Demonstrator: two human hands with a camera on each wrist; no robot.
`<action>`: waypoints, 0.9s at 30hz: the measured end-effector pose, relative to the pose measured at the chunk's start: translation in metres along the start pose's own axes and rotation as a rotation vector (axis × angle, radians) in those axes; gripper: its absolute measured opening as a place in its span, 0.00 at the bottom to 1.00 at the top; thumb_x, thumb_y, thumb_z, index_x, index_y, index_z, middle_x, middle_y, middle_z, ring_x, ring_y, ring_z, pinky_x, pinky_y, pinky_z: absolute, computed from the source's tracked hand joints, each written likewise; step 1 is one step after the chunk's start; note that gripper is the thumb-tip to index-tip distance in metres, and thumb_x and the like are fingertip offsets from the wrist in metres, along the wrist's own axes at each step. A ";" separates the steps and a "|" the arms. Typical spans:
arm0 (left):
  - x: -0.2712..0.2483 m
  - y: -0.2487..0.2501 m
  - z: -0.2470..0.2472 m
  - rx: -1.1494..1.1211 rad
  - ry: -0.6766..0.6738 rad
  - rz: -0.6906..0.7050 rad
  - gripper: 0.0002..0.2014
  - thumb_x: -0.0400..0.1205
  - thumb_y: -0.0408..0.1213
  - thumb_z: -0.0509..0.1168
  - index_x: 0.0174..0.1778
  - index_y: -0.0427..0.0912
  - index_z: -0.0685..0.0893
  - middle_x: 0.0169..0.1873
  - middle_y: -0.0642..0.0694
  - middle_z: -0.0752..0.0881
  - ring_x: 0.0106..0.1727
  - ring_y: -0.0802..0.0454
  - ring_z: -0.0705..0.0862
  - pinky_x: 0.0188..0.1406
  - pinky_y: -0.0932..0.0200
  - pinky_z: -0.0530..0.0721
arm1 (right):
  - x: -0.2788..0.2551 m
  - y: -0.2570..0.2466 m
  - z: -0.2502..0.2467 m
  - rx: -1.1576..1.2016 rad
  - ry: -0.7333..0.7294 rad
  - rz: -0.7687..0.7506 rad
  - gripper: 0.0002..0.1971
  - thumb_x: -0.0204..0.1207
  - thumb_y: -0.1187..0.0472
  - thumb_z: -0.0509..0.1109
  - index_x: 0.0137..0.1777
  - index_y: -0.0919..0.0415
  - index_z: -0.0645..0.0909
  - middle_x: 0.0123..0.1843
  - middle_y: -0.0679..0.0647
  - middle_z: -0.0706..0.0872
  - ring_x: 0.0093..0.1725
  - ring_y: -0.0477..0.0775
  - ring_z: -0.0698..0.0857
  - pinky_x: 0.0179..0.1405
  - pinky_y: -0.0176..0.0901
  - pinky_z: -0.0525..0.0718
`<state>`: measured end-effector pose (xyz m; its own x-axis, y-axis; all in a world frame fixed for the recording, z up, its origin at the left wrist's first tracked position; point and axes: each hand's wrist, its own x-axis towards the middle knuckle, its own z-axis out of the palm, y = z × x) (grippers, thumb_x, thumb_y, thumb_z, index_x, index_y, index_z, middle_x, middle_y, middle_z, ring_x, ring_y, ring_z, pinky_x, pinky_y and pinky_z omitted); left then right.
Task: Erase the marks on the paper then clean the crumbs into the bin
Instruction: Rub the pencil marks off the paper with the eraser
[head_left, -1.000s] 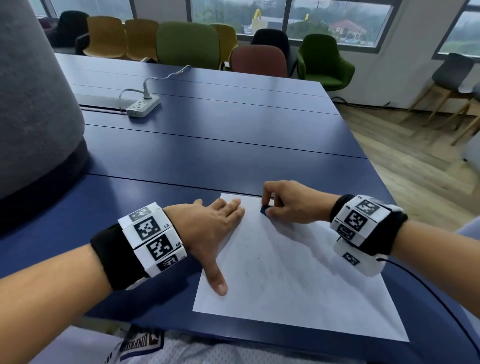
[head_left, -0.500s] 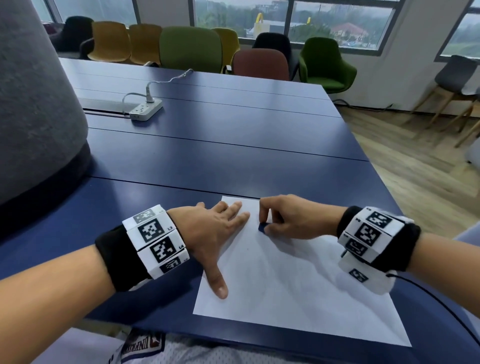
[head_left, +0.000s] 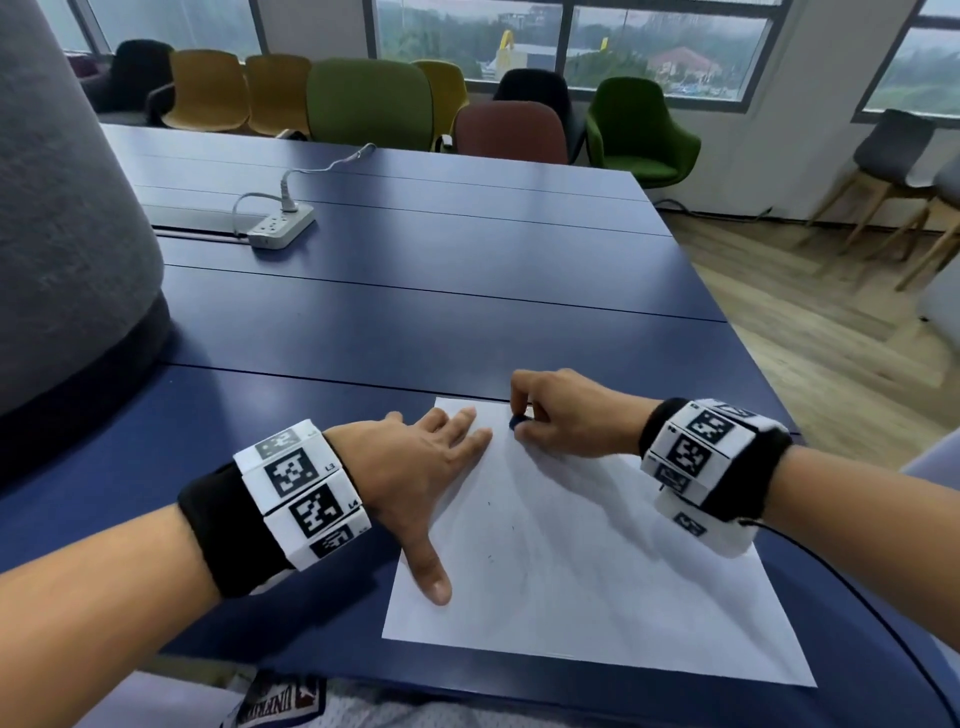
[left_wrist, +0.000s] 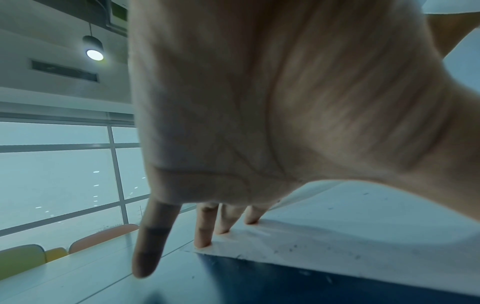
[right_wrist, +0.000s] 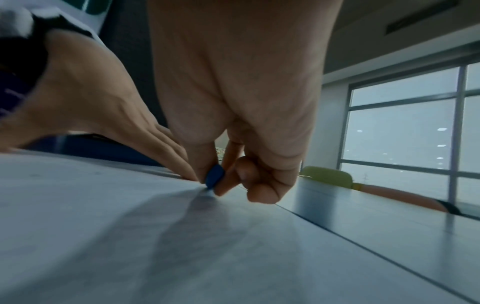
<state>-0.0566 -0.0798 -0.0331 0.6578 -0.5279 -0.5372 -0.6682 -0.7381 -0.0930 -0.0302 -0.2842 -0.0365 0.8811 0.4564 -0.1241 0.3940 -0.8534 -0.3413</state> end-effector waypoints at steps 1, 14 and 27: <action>0.000 0.000 0.000 -0.006 -0.002 0.000 0.75 0.54 0.77 0.74 0.84 0.50 0.33 0.85 0.51 0.36 0.85 0.49 0.42 0.81 0.33 0.55 | -0.002 -0.004 0.003 0.017 -0.017 -0.027 0.06 0.78 0.58 0.69 0.50 0.58 0.77 0.29 0.42 0.75 0.29 0.40 0.76 0.32 0.32 0.71; 0.000 0.000 0.000 -0.025 -0.011 -0.010 0.76 0.54 0.76 0.74 0.84 0.50 0.32 0.85 0.50 0.34 0.85 0.49 0.40 0.82 0.33 0.52 | -0.026 -0.012 0.002 0.011 -0.109 -0.152 0.03 0.76 0.58 0.71 0.47 0.54 0.79 0.28 0.44 0.76 0.28 0.37 0.77 0.27 0.26 0.71; 0.000 -0.001 0.000 -0.047 -0.005 -0.005 0.75 0.54 0.75 0.75 0.84 0.51 0.31 0.85 0.50 0.34 0.86 0.50 0.39 0.82 0.33 0.51 | -0.028 -0.008 0.001 0.055 -0.052 -0.063 0.04 0.77 0.57 0.70 0.46 0.53 0.77 0.28 0.44 0.76 0.26 0.36 0.76 0.26 0.30 0.68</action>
<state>-0.0563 -0.0788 -0.0332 0.6595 -0.5218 -0.5411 -0.6477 -0.7598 -0.0567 -0.0582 -0.2894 -0.0315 0.8395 0.5226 -0.1488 0.4321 -0.8082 -0.4002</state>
